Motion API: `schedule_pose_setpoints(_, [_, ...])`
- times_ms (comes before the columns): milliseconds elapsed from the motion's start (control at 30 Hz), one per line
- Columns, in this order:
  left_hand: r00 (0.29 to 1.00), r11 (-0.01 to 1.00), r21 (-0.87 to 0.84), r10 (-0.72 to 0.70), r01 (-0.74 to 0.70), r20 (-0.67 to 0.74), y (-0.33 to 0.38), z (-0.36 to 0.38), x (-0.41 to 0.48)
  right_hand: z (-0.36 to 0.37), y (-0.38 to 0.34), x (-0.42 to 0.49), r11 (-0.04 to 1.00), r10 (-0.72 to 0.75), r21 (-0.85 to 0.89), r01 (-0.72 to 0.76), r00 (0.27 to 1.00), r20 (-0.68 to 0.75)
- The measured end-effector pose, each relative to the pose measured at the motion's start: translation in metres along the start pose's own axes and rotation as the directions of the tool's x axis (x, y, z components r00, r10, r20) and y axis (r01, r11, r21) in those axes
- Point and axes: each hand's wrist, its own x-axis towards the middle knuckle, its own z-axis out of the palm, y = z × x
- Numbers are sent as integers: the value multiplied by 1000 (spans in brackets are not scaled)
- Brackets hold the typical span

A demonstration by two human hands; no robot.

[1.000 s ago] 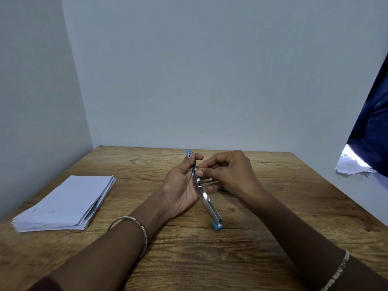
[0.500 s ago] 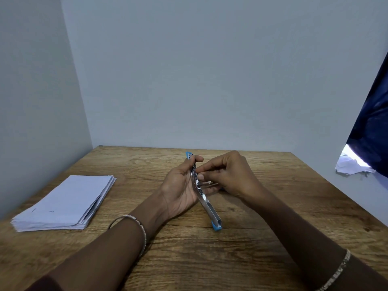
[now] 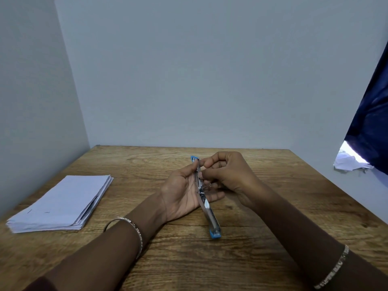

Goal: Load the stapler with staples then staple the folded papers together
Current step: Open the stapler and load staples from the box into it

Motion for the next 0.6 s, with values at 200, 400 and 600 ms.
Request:
schedule_pose_setpoints(200, [998, 999, -29, -23, 25, 66, -2, 3, -2, 3, 7, 2, 999, 4, -51, -9, 996, -90])
schedule_pose_setpoints(400, [992, 999, 40, -13, 8, 126, -4, 5, -2, 11, 2, -5, 899, -273, -395, 191, 948, -164])
schedule_pose_setpoints(600, [998, 994, 112, -12, 5, 62, -5, 2, 1, 7, -3, -5, 867, -311, -451, 214, 938, -152])
